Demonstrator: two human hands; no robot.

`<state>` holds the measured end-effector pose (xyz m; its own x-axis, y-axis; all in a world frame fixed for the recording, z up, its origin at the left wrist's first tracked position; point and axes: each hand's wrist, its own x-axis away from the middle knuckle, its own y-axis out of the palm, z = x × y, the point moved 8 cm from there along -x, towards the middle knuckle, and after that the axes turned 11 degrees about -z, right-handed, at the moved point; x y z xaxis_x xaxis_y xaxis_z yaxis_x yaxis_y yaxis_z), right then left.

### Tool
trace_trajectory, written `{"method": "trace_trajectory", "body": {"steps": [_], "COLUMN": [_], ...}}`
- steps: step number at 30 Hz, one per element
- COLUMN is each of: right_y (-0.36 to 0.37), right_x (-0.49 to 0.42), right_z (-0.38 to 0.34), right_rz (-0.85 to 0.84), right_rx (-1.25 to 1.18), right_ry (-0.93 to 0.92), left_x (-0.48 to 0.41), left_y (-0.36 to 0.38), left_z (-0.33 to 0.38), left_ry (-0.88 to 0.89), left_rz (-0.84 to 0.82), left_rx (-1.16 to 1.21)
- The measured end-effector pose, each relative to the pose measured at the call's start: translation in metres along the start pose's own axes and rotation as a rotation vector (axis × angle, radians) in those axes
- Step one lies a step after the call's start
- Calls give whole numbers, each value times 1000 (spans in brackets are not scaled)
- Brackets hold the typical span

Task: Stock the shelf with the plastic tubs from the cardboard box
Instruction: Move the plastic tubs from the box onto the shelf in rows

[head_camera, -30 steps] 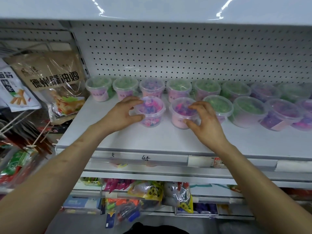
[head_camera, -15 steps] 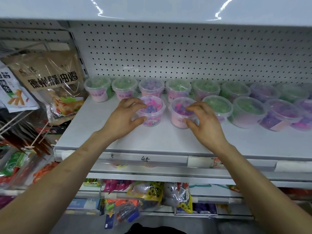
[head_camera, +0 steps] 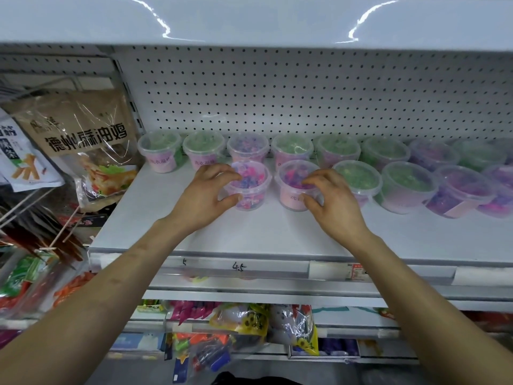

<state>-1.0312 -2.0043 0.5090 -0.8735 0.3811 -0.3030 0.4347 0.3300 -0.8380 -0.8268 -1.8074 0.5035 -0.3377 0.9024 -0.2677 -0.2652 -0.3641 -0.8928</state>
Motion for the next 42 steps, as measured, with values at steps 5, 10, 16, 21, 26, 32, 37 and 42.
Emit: {"method": "trace_trajectory", "body": {"steps": [5,10,16,21,26,32,37,42], "right_y": [2,3,3,1,1,4,0,-13], "right_x": [-5,-6,-7,-7,-7,-7,5,40], "right_z": [1,0,1,-1,-2,-4,-12,-12], "right_rz": [-9,-17,-26,-20,-28,-22,47,239], "right_rx": [0,0,0,2,15,13,-19,-36], "right_ry": [9,21,26,32,39,62,63,135], "left_x": [-4,-6,-8,-9,-9,-8,-7,-7], "left_y": [2,5,7,7,5,4,1,-4], "left_z": [-3,-6,-7,-6,-6,-6,-2,10], "left_ry": [-34,-51,-45,-40,-35,-40,-44,4], "left_rz": [-4,3,-3,4,-2,-13,-24,2], "left_rx": [59,77,85,92,83,93,93,84]}}
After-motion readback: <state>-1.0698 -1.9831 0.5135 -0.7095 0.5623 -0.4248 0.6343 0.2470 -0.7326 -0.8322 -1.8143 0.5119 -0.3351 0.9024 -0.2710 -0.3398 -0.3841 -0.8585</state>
